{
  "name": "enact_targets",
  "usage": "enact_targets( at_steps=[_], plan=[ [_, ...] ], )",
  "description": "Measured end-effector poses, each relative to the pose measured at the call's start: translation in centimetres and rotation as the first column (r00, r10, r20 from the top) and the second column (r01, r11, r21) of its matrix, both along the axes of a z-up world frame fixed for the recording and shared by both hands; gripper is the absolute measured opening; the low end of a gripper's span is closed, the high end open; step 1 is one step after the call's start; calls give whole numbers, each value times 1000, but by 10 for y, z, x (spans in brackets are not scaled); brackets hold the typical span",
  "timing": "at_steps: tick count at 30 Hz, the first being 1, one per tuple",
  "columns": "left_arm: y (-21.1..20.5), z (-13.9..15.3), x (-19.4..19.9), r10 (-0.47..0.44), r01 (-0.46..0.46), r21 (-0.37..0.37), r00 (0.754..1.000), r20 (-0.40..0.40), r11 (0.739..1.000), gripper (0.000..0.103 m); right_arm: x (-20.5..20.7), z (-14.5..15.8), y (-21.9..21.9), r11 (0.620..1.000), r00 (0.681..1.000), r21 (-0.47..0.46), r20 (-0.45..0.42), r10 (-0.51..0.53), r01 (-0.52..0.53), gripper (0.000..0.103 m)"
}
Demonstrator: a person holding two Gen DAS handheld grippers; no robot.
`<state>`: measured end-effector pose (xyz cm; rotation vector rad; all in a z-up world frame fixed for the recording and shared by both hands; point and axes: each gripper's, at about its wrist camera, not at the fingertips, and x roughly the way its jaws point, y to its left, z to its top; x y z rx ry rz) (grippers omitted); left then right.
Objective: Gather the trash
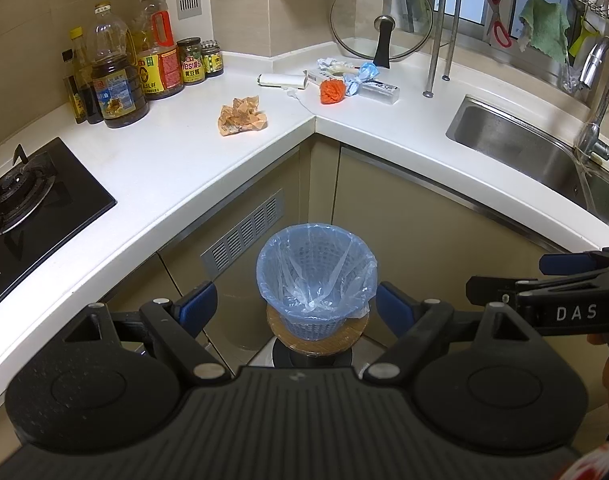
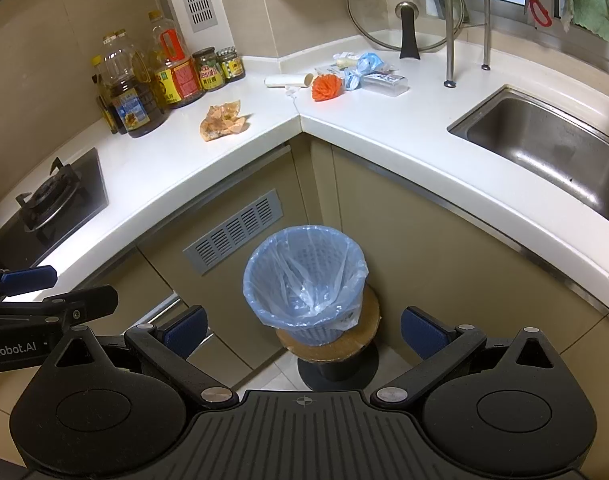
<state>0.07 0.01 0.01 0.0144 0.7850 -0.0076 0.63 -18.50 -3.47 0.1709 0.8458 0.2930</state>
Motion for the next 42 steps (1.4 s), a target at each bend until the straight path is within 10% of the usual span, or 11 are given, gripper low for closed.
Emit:
enact_targets(
  at_steps=[42],
  plan=[
    [-5, -8, -4, 1, -1, 1, 1000, 4, 1000, 85, 0, 5, 0, 1000, 1000, -2, 6, 2, -2, 103]
  ],
)
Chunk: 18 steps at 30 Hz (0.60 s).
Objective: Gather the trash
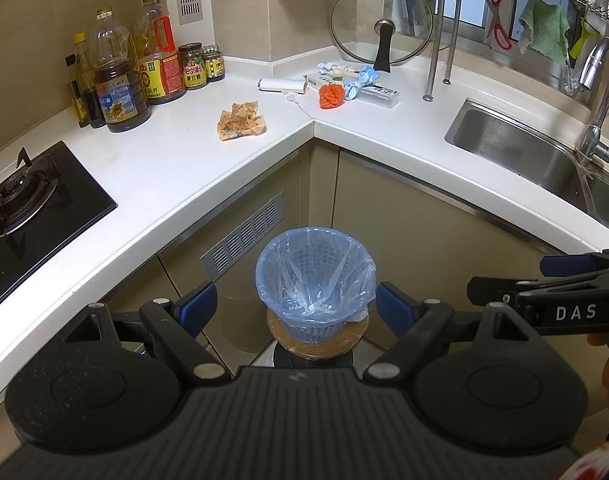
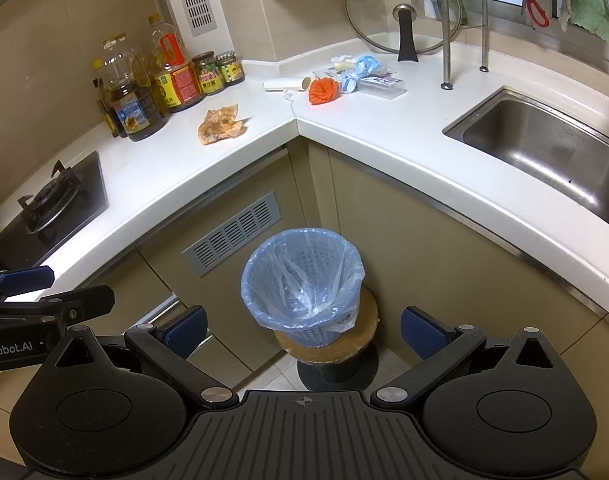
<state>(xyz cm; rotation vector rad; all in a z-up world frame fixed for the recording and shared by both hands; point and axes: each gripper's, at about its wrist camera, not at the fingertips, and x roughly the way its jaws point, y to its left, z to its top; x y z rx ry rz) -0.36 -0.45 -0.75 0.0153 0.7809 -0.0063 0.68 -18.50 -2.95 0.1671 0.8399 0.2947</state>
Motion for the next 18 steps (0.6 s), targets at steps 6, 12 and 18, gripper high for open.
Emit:
enact_targets(
  at_steps=[6, 12, 18],
  plan=[
    [-1, 7, 3, 2, -2, 0, 1000, 0, 1000, 85, -1, 0, 0, 1000, 1000, 1, 1, 0, 0, 103],
    [-2, 15, 4, 7, -7, 2, 1000, 5, 1000, 85, 1, 3, -4, 1000, 1000, 5, 3, 5, -5, 103],
    [-2, 14, 2, 9, -9, 3, 1000, 9, 1000, 85, 0, 3, -5, 1000, 1000, 7, 6, 4, -4, 103]
  ],
)
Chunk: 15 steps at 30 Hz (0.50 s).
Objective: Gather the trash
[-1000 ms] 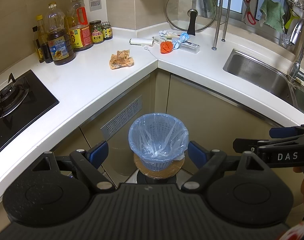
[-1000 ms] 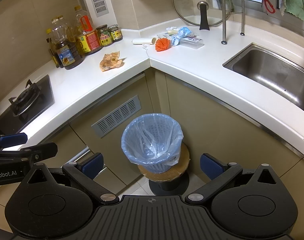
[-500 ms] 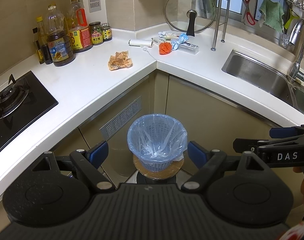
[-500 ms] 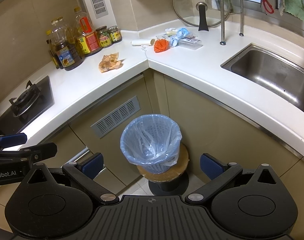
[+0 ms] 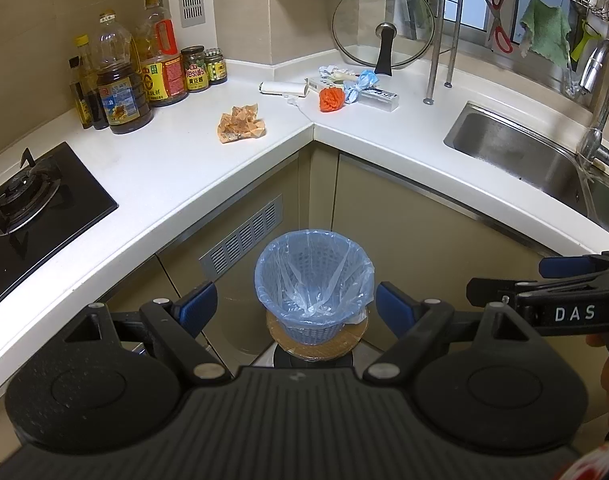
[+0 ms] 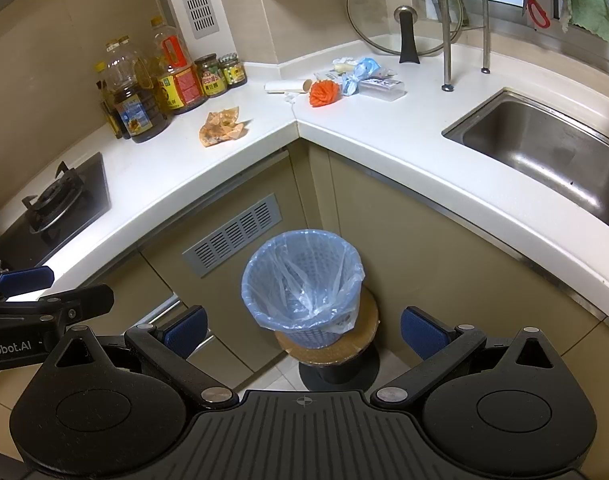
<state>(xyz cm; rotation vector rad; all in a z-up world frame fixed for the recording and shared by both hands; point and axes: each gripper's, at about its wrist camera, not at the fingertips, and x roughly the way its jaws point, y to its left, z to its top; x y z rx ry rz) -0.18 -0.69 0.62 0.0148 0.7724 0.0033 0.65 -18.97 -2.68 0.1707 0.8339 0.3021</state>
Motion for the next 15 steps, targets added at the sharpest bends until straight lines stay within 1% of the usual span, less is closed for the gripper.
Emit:
enact_targets(
  at_steps=[9, 15],
  plan=[
    [-1, 0, 0, 5, -5, 2, 1000, 1, 1000, 85, -1, 1, -3, 1000, 1000, 6, 6, 5, -5, 103],
    [-5, -2, 1, 28, -28, -5, 1000, -1, 1000, 85, 3, -1, -17, 1000, 1000, 15, 16, 0, 0, 103]
  ],
)
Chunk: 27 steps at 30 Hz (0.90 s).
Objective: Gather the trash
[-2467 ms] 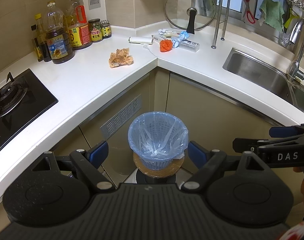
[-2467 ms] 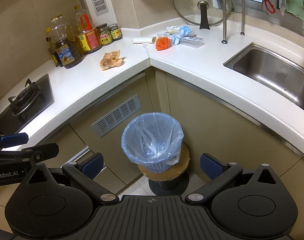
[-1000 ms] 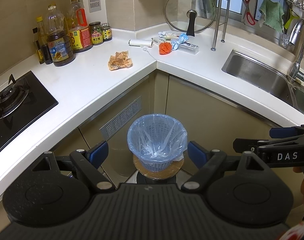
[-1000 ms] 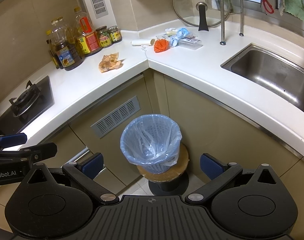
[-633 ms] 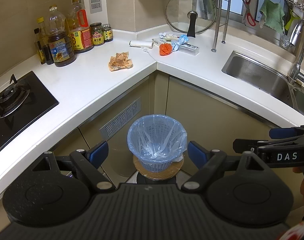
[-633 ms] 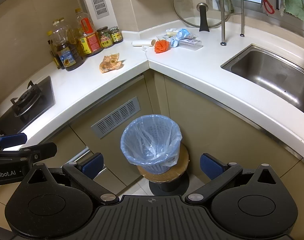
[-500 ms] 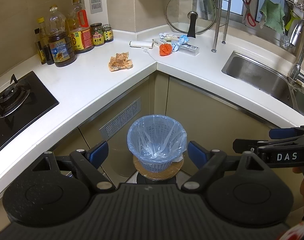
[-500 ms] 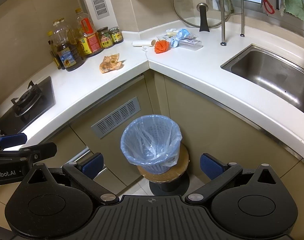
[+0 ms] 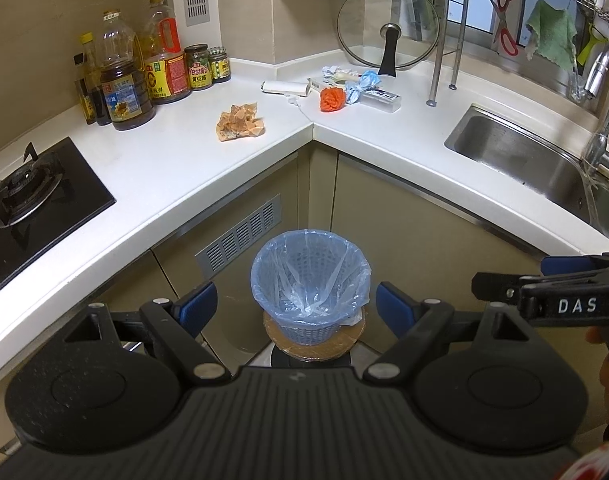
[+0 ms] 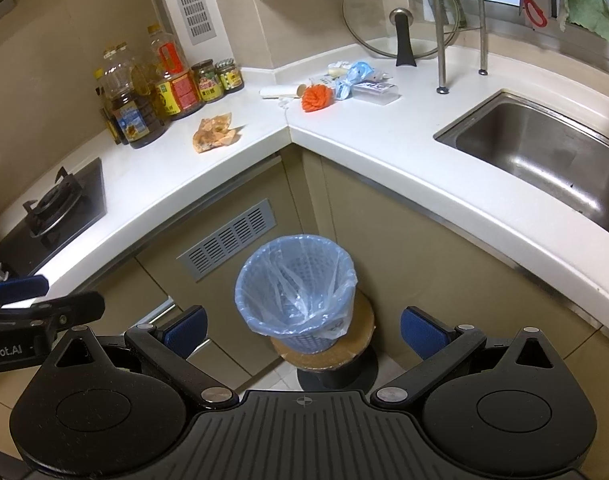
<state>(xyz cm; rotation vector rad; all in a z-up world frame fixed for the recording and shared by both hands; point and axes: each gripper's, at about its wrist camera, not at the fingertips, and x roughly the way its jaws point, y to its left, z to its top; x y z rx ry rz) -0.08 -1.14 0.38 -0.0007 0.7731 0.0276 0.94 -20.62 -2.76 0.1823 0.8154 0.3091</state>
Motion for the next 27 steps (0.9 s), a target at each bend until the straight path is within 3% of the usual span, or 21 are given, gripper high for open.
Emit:
enact_targets(
  at_steps=[7, 15, 27],
  plan=[
    [-5, -6, 3, 34, -34, -28, 999, -4, 999, 85, 8, -8, -26, 1000, 1000, 8, 21, -17, 17, 103],
    [-5, -6, 23, 42, -41, -10, 999, 29, 999, 85, 21, -9, -48, 997, 997, 49, 53, -64, 62, 103],
    [18, -2, 94, -2, 1, 4, 995, 101, 1000, 85, 77, 5, -31, 994, 988, 62, 114, -99, 93, 103]
  ],
)
